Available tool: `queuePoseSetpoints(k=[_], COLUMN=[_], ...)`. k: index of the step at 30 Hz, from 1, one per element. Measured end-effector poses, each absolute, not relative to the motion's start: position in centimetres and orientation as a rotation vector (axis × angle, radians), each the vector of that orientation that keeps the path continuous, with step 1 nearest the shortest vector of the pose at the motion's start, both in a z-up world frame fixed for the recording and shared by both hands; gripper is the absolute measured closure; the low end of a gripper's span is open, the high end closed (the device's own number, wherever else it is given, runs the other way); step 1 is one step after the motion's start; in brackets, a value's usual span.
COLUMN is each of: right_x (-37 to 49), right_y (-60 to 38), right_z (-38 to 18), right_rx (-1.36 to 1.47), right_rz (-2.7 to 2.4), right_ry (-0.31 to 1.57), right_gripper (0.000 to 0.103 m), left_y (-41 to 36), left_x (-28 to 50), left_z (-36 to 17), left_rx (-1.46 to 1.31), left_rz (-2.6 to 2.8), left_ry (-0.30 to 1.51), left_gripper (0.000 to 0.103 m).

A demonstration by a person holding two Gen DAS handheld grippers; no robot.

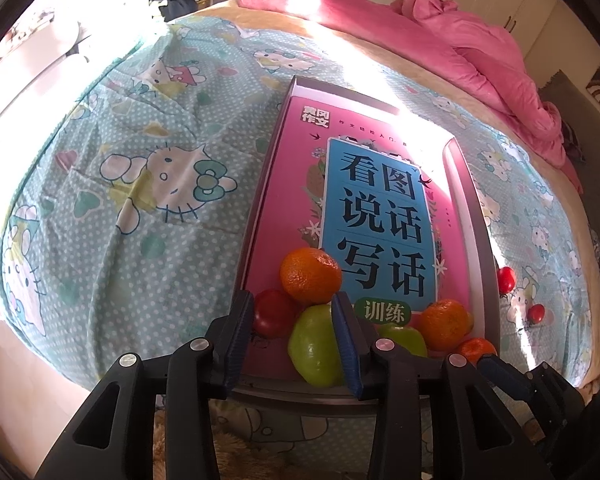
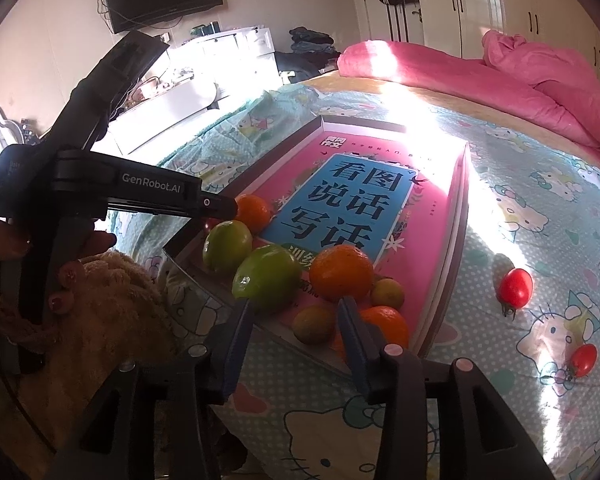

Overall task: Organize fruits
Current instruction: 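Open the left tool to drop the tomato beside the apples while the right tool releases the brown fruit, then move both open tools back toward the remaining red tomatoes on the sheet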

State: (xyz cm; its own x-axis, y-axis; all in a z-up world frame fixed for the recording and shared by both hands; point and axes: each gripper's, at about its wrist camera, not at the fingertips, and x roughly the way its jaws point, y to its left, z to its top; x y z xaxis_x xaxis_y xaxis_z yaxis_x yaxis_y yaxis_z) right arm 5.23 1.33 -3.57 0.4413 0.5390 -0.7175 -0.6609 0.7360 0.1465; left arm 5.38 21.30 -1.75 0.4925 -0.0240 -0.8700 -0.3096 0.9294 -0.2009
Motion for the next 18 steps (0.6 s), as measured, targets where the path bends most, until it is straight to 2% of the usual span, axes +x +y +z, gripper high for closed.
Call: queuePoseSetpoints(k=[1,2,3,7,10,18], right_x=[5.2,5.2,5.2,5.3,5.3,5.8], right_y=[1.2,1.1,1.0,0.3,-0.5,-3.4], right_z=[-3.5,-3.4,-3.4,-3.0,-2.7,-1.4], right_rx=[-0.161,-0.159,-0.157,-0.140,-0.120,-0.062], right_rz=[0.746,0.743,0.738,0.720,0.699,0.639], right_ry=[0.824,0.823,0.821,0.814,0.809,0.777], right_gripper=[0.056,0.055,0.053,0.047,0.046,0.042], left_y=[21.3,21.2,21.1,20.6,20.2,16.7], left_x=[5.4,5.3,5.3,5.1,5.1,5.5], left_z=[-1.7,-1.6,-1.4,-0.6,-0.2,1.2], left_rx=[-0.353,-0.351,-0.348,-0.324,-0.307,-0.263], left_rz=[0.177,0.176,0.174,0.166,0.161,0.092], left_ry=[1.045,1.040,1.032,0.999,0.982,0.962], left_gripper=[0.057,0.048,0.046,0.044,0.039,0.034])
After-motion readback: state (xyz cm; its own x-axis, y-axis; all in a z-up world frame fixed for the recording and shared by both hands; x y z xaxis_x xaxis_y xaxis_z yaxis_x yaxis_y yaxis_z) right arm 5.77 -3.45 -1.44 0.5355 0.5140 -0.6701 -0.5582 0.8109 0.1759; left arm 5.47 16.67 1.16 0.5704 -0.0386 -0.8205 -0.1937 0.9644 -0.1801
